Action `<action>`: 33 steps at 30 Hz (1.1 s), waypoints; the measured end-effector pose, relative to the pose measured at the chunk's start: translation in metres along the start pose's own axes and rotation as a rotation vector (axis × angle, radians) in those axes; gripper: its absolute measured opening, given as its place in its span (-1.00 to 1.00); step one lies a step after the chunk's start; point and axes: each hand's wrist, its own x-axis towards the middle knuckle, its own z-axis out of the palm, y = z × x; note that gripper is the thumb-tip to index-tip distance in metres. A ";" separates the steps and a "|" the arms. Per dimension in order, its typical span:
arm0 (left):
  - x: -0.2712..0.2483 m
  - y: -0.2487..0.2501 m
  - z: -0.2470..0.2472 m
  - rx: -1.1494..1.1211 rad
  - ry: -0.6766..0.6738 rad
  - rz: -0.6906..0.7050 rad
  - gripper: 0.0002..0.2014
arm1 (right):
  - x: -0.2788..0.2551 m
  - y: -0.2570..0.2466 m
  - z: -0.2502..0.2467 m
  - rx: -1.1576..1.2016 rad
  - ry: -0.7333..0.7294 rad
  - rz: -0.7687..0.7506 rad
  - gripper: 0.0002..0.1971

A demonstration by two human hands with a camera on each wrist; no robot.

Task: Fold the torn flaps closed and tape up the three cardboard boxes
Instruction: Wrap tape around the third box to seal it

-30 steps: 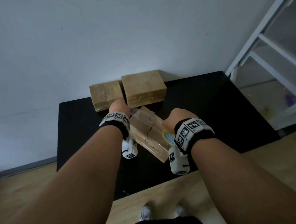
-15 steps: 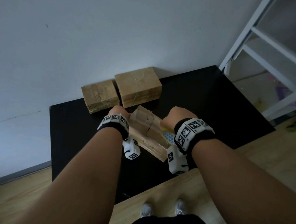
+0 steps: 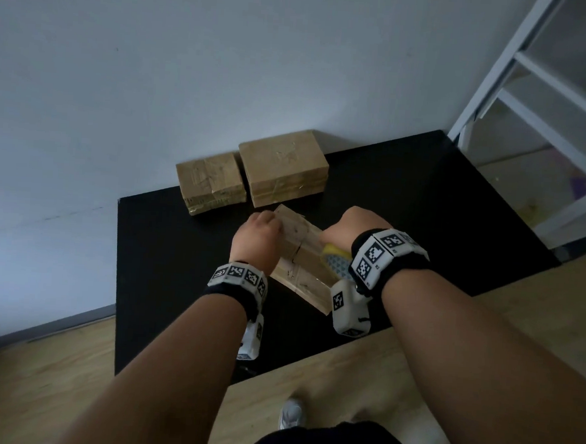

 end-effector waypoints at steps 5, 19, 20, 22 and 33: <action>-0.018 0.008 0.008 0.122 -0.279 -0.015 -0.29 | -0.004 0.018 -0.003 0.165 -0.027 -0.055 -0.53; -0.015 0.021 0.019 0.032 -0.394 -0.160 -0.36 | -0.008 0.068 -0.004 0.275 -0.080 -0.107 -0.63; -0.014 0.022 0.019 0.028 -0.394 -0.167 -0.36 | -0.008 0.074 -0.003 0.221 -0.074 -0.080 -0.63; -0.014 0.026 0.019 0.031 -0.394 -0.178 -0.37 | -0.007 0.083 0.001 0.154 -0.057 -0.036 -0.62; -0.016 0.027 0.017 0.054 -0.420 -0.189 -0.39 | 0.001 0.095 0.025 0.124 -0.031 0.018 -0.59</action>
